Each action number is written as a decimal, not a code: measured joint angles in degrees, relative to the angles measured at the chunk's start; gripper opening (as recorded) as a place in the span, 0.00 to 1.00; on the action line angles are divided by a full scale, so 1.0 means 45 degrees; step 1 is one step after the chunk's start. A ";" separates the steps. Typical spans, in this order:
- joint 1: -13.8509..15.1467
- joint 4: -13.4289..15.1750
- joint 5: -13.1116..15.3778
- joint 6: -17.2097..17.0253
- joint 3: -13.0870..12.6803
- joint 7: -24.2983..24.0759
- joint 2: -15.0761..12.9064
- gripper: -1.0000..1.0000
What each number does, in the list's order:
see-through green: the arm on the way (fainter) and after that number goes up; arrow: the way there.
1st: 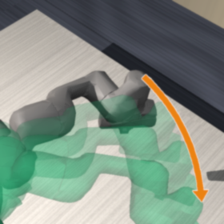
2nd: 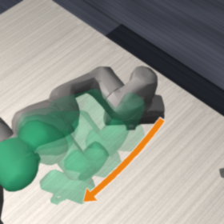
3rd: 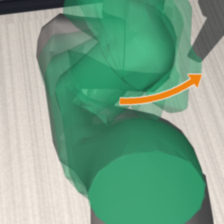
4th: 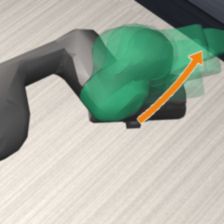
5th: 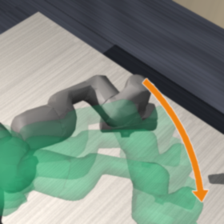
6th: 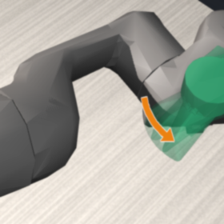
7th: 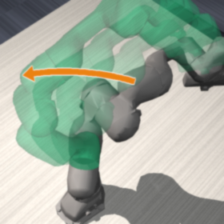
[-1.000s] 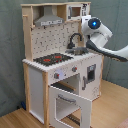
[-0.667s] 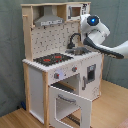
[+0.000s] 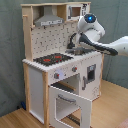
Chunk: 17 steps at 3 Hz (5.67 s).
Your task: Play with the kitchen
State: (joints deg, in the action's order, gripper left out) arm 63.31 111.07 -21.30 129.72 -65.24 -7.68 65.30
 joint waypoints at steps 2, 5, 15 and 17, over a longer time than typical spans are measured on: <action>0.1111 -0.0474 -0.2078 -0.0116 -0.0648 -0.0732 -0.0810 1.00; 0.1884 -0.0046 -0.3228 -0.2551 -0.2146 -0.0710 -0.2845 1.00; 0.4843 -0.2778 -0.2897 -0.7384 -0.3843 0.2851 -0.5367 0.00; 0.4755 -0.5046 -0.2801 -0.8607 -0.3634 0.2584 -0.5332 0.00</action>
State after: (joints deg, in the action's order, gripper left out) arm 84.70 88.36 -33.90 90.99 -81.60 3.95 41.31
